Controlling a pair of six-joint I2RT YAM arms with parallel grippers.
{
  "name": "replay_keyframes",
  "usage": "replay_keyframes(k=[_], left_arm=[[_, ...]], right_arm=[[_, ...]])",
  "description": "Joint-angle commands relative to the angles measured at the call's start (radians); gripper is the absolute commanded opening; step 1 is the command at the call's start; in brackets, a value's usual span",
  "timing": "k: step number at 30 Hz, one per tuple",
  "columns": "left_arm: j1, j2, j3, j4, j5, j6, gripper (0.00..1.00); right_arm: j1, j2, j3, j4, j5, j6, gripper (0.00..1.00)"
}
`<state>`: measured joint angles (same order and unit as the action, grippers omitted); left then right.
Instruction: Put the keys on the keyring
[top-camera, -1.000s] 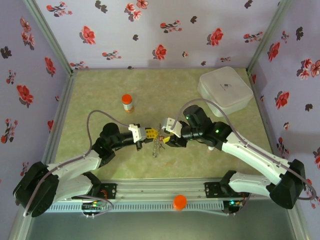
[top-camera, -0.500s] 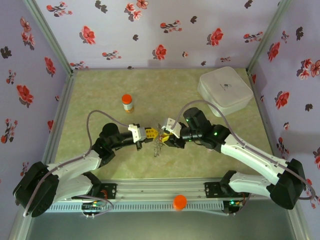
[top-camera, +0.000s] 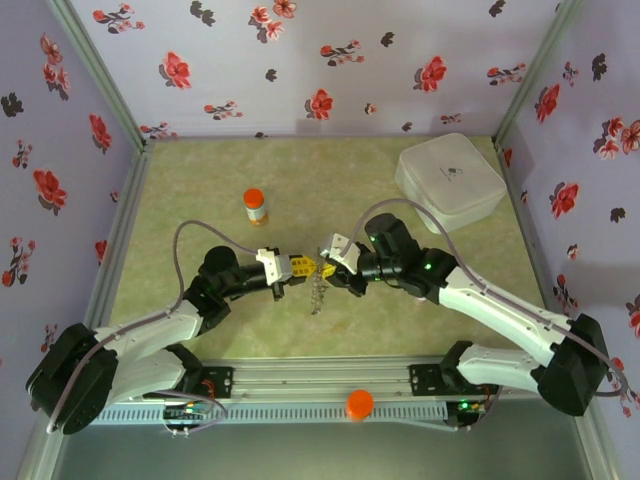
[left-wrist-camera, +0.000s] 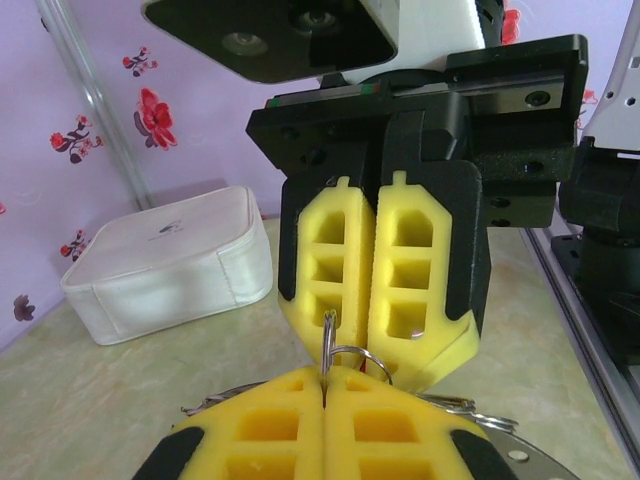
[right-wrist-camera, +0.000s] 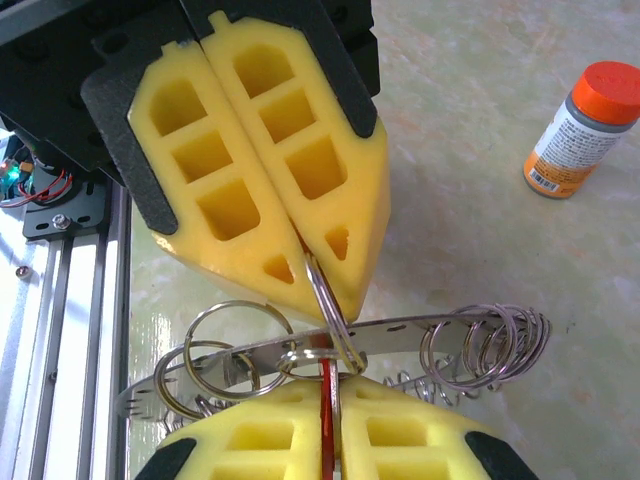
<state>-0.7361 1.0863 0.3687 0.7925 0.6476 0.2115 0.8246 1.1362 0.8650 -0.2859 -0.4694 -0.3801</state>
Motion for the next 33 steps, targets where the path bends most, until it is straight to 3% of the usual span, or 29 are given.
replay_keyframes(k=[1,13,22,33], left_arm=[[-0.005,-0.022,-0.008,0.06,0.006,-0.01,0.0],[-0.005,-0.024,-0.008,0.06,0.004,-0.01,0.0],[-0.005,-0.02,-0.008,0.06,0.004,-0.007,0.0],[-0.005,-0.017,-0.008,0.054,0.004,0.0,0.0]], right_arm=[[0.004,0.018,-0.003,0.034,-0.021,0.019,0.1],[0.012,0.047,-0.001,0.05,-0.024,0.029,0.08],[0.01,-0.033,-0.003,0.011,0.072,-0.018,0.0],[0.011,-0.09,0.014,-0.018,0.137,-0.039,0.0]])
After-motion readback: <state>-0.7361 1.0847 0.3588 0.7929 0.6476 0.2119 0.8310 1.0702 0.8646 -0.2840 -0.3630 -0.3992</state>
